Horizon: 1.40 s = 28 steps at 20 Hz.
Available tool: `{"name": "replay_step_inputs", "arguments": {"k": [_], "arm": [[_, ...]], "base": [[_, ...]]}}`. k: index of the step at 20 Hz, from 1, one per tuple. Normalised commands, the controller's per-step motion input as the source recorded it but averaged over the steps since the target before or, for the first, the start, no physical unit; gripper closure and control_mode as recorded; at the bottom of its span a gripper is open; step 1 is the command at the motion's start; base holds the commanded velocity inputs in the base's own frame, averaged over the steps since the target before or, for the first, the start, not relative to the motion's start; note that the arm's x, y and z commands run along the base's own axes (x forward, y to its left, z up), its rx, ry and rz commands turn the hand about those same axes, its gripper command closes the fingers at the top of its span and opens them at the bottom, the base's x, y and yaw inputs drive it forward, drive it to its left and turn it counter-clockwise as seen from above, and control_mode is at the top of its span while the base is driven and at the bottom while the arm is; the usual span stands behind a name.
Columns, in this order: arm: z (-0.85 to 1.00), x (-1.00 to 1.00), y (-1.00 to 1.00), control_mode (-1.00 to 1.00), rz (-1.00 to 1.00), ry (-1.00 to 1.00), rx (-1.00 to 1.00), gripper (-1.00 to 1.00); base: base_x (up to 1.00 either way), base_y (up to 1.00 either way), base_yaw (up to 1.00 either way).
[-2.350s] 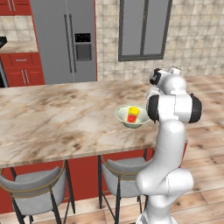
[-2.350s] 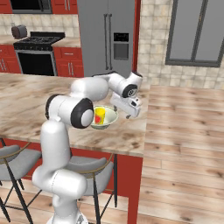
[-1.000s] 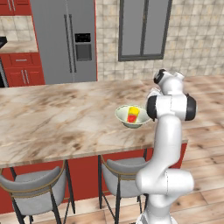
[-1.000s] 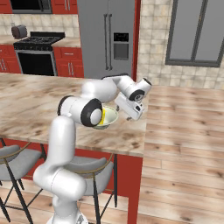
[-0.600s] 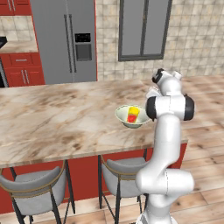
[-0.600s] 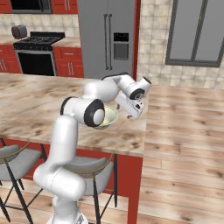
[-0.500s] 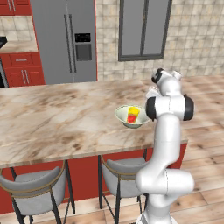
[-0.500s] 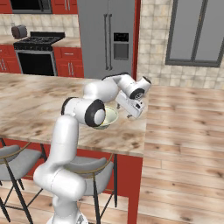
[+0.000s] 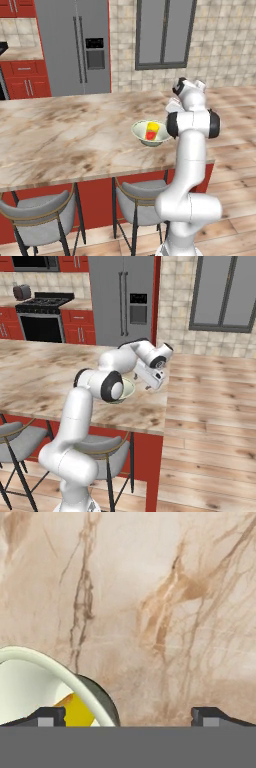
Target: Place the cup inside the bowl on the dining table and move the bowl to any counter.
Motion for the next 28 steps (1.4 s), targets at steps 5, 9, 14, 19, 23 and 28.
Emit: {"name": "replay_step_inputs", "arguments": {"k": [5, 9, 14, 19, 23, 28], "arm": [[-0.06, -0.26, 0.00, -1.00, 0.00, 0.00, 0.00, -1.00], [-0.06, -0.26, 0.06, -1.00, 0.00, 0.00, 0.00, -1.00], [-0.08, -0.22, 0.23, -1.00, 0.01, 0.00, 0.02, -1.00], [-0.02, -0.16, 0.31, -1.00, 0.02, 0.00, 0.02, -1.00], [0.00, -0.01, 0.15, -1.00, 0.00, 0.00, 0.00, -1.00], [0.00, -0.08, 0.03, -1.00, 0.00, 0.00, 0.00, -1.00]], "base": [[0.00, 0.00, 0.00], [0.00, 0.00, 0.00], [0.00, 0.00, 0.00], [0.00, 0.00, 0.00], [0.00, 0.00, 0.00], [0.00, 0.00, 0.00]]}}
